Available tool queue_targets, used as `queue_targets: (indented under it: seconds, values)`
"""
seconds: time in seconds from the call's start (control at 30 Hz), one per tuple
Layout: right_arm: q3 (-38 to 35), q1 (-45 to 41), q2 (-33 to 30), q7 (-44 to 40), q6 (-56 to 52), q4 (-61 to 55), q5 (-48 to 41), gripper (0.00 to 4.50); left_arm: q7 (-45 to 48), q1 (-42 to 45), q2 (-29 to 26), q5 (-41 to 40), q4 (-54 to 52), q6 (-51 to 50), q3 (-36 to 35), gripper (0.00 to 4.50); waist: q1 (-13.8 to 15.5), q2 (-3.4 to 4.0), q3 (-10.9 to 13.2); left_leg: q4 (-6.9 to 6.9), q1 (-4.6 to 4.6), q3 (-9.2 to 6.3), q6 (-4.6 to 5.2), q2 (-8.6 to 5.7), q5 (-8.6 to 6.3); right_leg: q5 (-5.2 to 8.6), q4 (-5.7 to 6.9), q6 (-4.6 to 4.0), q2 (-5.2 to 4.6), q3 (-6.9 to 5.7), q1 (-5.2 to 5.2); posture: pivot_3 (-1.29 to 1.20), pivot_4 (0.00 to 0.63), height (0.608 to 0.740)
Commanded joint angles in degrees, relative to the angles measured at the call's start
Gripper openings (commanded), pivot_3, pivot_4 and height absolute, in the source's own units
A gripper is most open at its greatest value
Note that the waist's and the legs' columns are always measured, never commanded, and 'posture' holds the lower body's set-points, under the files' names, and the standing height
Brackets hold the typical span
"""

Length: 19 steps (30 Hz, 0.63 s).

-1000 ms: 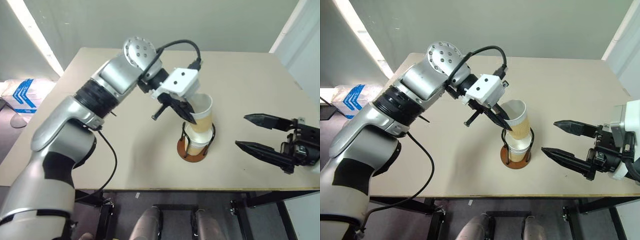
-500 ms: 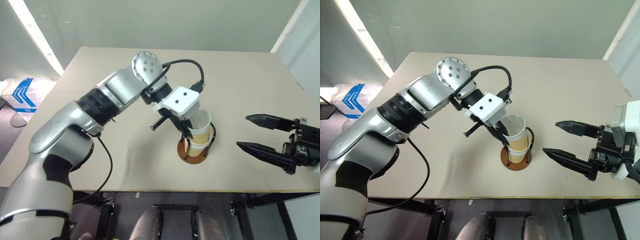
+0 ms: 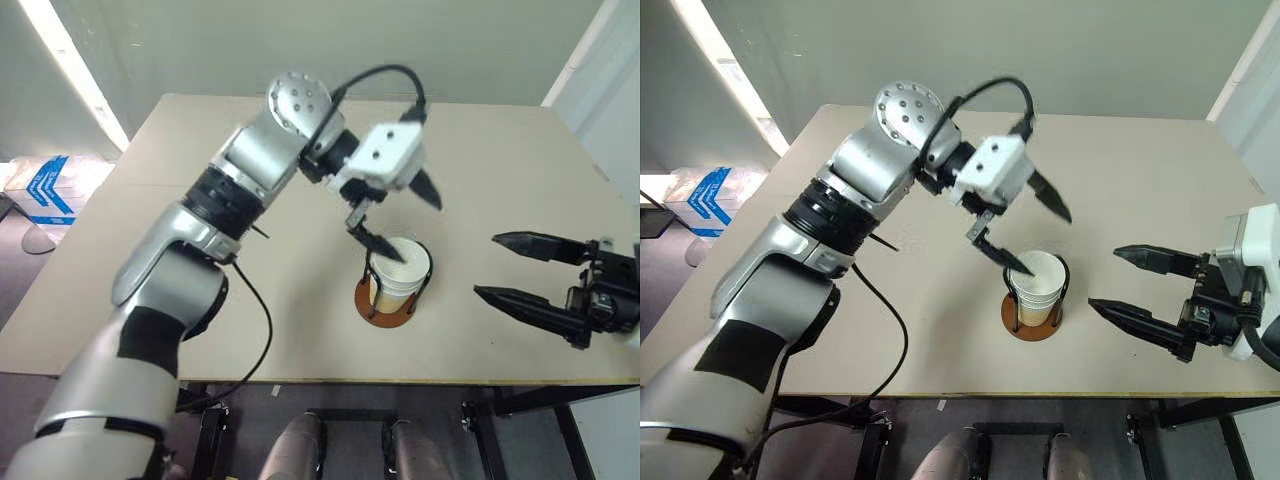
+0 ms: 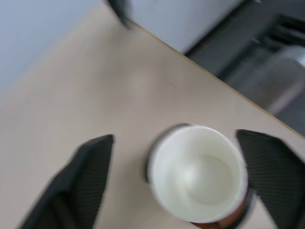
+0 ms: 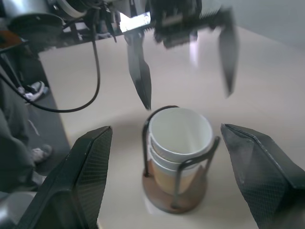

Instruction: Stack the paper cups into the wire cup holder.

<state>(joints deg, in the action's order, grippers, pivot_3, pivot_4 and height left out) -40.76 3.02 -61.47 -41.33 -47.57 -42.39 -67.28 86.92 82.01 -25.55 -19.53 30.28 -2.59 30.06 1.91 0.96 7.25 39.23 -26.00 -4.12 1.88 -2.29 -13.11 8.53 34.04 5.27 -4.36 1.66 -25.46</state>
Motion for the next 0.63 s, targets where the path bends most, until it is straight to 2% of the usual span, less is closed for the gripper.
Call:
queue_targets:
  seconds: [0.03, 0.23, 0.37, 0.63]
  values:
    - [3.98, -2.45, -1.02, 2.6, 1.85, 3.99, 6.76, 3.85, -6.19, -0.78, -0.46, 0.61, 0.29, -2.58, -7.9, 4.47, -0.04, 0.0, 0.0, 0.0, 0.01, 0.01, 0.0, 0.01, 0.0, 0.0, 0.0, 0.0, 0.0, 0.0, 0.0, 0.0, 0.15, 0.74]
    - [15.34, -11.27, 0.95, 6.28, 4.36, 13.38, 17.49, 3.85, -23.81, -9.87, -0.94, 2.48, -4.73, -12.33, -17.81, 4.47, -0.34, 0.11, -0.06, 0.01, 0.19, 0.15, 0.0, 0.04, 0.08, -0.16, 0.06, 0.09, -0.01, 0.03, 0.03, 0.0, 0.15, 0.74]
    - [24.63, -22.51, 7.39, 12.19, 6.77, 24.58, 26.76, 3.85, -39.27, -20.51, -1.27, 5.01, -11.96, -17.11, -24.31, 4.47, -0.74, 0.12, -0.06, 0.08, 0.26, 0.19, -0.02, 0.02, 0.29, -0.37, 0.07, 0.03, 0.02, 0.03, 0.03, 0.0, 0.15, 0.74]
    - [26.62, -35.16, 16.26, 18.03, 5.66, 41.37, 33.97, 3.85, -54.09, -33.08, 1.03, 8.71, -25.42, -22.36, -28.08, 4.47, -0.1, 0.15, -0.03, -0.08, 0.29, 0.17, 0.07, 0.01, 0.79, -0.75, 0.03, -0.41, 0.0, 0.01, 0.05, 0.0, 0.15, 0.74]
